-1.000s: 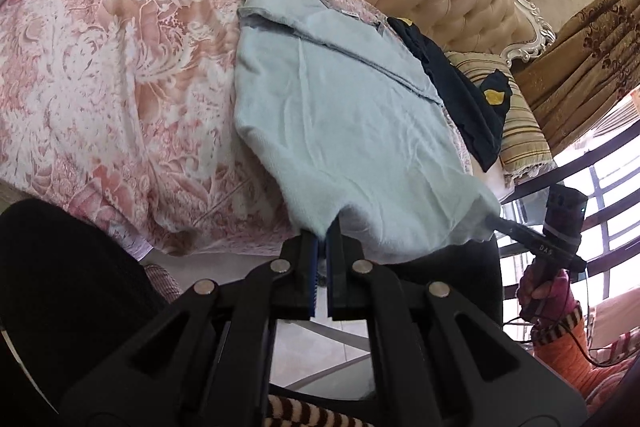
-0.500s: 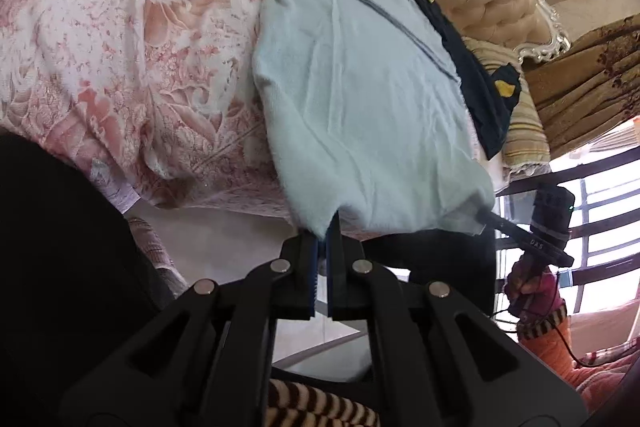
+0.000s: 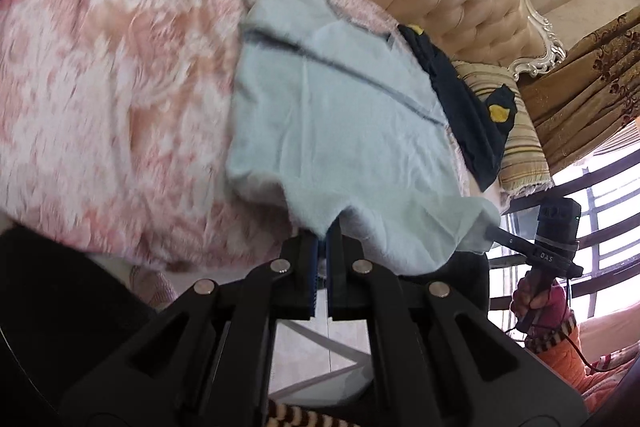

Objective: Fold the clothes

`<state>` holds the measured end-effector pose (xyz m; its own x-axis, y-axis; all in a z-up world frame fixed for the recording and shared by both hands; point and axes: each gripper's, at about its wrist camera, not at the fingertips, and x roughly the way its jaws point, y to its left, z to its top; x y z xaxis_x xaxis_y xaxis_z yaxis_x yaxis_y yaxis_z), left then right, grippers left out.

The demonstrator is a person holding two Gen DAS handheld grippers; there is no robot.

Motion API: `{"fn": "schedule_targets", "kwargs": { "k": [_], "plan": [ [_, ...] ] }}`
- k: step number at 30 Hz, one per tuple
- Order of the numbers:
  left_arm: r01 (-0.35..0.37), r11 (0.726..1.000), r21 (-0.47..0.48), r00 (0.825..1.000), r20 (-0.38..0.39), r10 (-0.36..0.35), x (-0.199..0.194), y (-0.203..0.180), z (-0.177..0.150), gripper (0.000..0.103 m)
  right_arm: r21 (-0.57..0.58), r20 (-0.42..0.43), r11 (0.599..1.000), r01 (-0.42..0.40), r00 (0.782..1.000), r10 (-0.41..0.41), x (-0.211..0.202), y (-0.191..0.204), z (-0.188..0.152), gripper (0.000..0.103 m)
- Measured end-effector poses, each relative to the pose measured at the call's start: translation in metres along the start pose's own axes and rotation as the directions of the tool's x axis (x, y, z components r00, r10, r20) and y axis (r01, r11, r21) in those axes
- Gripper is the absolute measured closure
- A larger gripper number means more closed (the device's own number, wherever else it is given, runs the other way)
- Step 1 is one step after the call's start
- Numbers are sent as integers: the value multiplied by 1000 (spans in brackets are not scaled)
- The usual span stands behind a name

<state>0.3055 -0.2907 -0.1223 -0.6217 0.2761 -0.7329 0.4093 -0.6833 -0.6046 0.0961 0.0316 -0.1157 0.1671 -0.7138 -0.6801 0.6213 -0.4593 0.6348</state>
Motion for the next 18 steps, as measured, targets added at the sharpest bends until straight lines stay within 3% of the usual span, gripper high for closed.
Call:
{"fn": "schedule_targets", "kwargs": {
  "k": [9,18],
  "plan": [
    [-29,999,19,999,42,28,11,-8,57,100,-15,53,999,37,998,-36,-3,3,42,99],
    [-88,995,45,994,74,84,39,-13,121,100,-21,119,994,108,987,-105,17,-14,110,99]
  ]
}}
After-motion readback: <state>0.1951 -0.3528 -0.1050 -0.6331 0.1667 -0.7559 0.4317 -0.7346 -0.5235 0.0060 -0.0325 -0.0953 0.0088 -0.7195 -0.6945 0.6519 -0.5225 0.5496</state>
